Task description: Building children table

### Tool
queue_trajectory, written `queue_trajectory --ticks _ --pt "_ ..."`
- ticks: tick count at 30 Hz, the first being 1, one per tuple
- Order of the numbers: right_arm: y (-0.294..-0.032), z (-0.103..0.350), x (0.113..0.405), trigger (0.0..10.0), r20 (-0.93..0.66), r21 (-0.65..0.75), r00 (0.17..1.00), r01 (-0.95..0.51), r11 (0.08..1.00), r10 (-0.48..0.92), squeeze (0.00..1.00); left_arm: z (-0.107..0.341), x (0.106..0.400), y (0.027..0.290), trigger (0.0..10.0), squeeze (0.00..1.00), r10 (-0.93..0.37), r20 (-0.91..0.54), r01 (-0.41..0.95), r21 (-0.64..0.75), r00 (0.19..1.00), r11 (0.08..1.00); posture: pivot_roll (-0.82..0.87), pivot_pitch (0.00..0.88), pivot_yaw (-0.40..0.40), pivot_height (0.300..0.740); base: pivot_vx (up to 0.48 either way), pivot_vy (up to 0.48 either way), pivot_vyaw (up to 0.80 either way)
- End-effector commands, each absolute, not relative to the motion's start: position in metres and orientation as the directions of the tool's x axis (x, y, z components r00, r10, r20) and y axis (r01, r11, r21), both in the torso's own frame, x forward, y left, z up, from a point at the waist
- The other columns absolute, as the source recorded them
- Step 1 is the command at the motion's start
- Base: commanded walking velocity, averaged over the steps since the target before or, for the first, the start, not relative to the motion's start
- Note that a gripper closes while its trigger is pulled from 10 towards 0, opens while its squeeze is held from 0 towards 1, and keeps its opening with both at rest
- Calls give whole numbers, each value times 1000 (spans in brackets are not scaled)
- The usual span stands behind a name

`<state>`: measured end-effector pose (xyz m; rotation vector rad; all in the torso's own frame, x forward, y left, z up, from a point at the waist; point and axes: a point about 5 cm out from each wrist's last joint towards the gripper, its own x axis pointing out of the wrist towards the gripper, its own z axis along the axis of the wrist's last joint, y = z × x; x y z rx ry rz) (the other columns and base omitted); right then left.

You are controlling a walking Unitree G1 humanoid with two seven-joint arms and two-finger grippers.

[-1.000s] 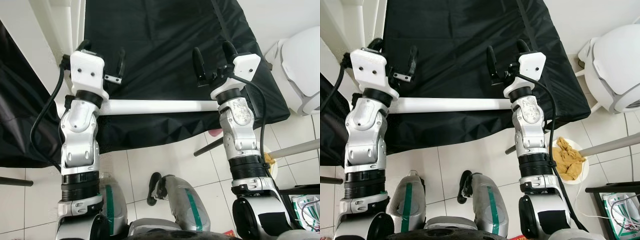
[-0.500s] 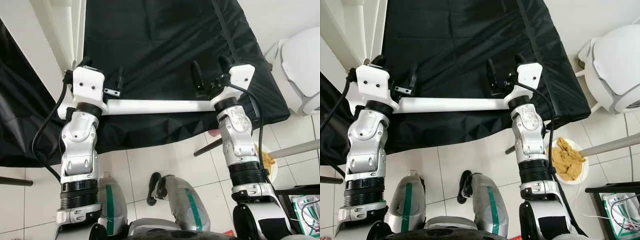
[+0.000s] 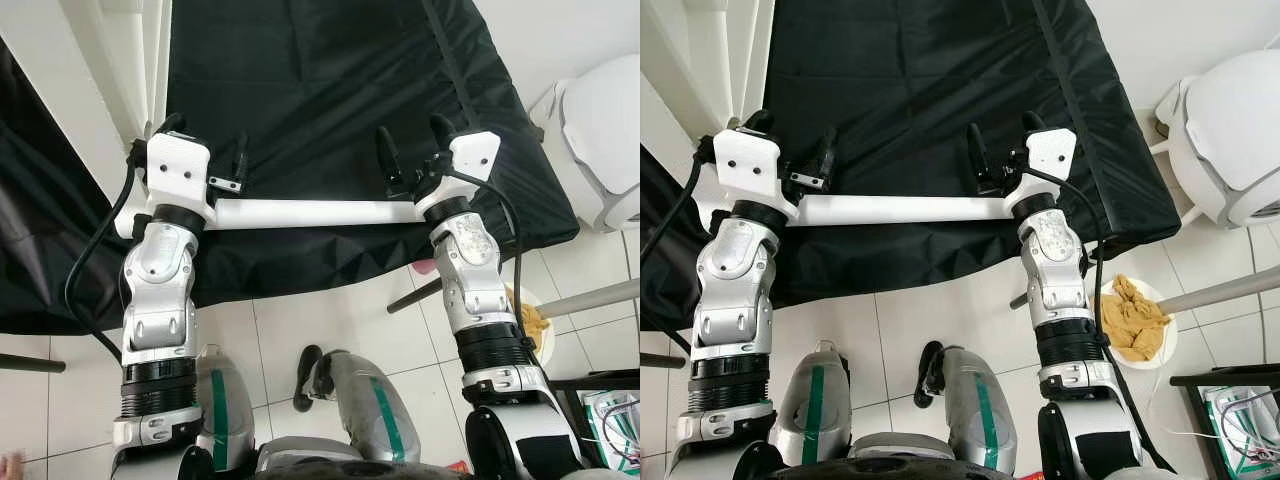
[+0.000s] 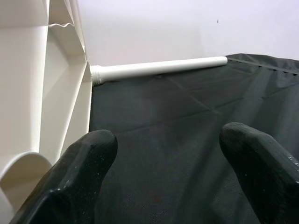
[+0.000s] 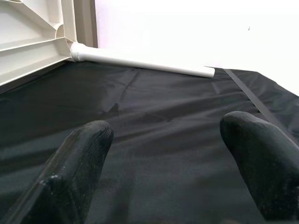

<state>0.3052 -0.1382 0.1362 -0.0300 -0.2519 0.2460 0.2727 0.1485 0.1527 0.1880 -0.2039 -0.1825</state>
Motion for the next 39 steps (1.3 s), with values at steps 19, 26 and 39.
queue_trajectory --ticks 19,26,39 --pt "-148 133 310 10000 219 -80 958 -170 982 184 0 155 279 143 10000 0 -42 222 17 112 974 994 163 36 -125 740 0 0 0" --pt "-148 135 313 10000 227 -97 957 -163 982 181 0 156 280 143 10000 0 -42 227 17 112 973 994 165 32 -128 740 0 0 0" --pt "-150 135 313 10000 228 -101 958 -156 983 175 0 157 278 143 10000 0 -40 227 16 105 973 994 164 44 -127 740 0 0 0"
